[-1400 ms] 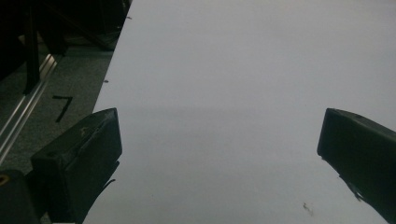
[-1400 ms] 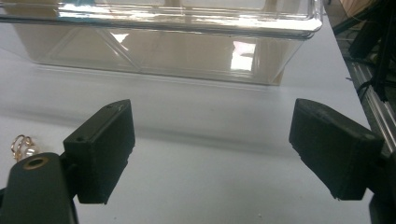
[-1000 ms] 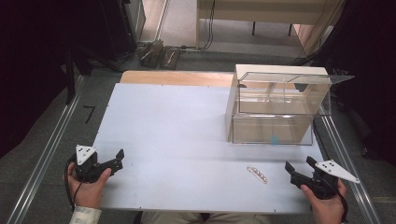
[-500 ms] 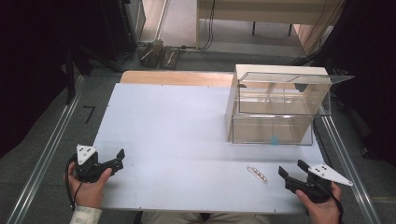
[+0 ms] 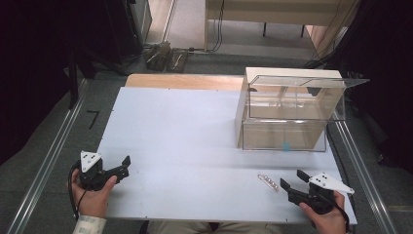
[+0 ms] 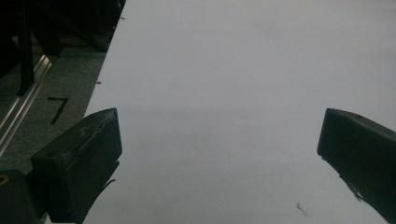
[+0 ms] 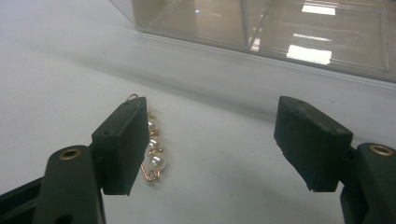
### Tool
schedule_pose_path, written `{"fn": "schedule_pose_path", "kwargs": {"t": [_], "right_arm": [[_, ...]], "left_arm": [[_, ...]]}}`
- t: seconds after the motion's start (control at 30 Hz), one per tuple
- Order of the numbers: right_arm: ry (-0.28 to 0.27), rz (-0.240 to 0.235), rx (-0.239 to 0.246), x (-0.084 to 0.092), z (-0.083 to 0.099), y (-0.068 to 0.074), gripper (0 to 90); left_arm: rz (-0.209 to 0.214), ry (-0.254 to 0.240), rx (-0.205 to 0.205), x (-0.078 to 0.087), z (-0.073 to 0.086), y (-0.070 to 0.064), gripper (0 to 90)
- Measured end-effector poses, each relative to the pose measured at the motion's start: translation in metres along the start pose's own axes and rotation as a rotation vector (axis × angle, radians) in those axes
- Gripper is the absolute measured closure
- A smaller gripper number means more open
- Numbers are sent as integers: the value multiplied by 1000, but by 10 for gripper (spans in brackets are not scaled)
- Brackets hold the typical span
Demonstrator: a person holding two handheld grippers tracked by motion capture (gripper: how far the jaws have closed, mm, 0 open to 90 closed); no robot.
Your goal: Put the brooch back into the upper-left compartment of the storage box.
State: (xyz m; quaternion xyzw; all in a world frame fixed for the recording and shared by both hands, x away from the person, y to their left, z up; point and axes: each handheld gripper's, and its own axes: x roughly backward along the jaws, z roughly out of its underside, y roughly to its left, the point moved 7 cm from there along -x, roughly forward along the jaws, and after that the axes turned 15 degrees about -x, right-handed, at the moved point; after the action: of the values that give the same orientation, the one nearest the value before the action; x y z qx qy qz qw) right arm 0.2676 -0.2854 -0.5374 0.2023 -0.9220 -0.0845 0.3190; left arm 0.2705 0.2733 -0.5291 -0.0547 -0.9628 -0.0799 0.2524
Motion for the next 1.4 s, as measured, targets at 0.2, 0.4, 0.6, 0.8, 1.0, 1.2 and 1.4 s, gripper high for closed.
{"fn": "schedule_pose_path", "kwargs": {"t": [0.2,0.4,0.6,0.8,1.0,1.2,1.4], "right_arm": [[40,-13,38,-6,5,6,264],[73,-19,77,-10,9,10,290],[93,-29,96,-13,12,13,325],[108,-37,100,-14,14,15,347],[125,-47,121,-16,16,17,373],[137,-52,140,-18,18,19,423],[152,-53,146,-19,20,20,451]], "left_arm": [[-1,-1,2,0,0,0,2],[0,1,0,0,0,0,2],[-2,2,0,0,0,-1,2],[0,1,0,0,1,0,2],[1,1,0,0,1,-1,2],[1,1,1,0,1,0,2],[1,2,2,0,1,0,2]]}}
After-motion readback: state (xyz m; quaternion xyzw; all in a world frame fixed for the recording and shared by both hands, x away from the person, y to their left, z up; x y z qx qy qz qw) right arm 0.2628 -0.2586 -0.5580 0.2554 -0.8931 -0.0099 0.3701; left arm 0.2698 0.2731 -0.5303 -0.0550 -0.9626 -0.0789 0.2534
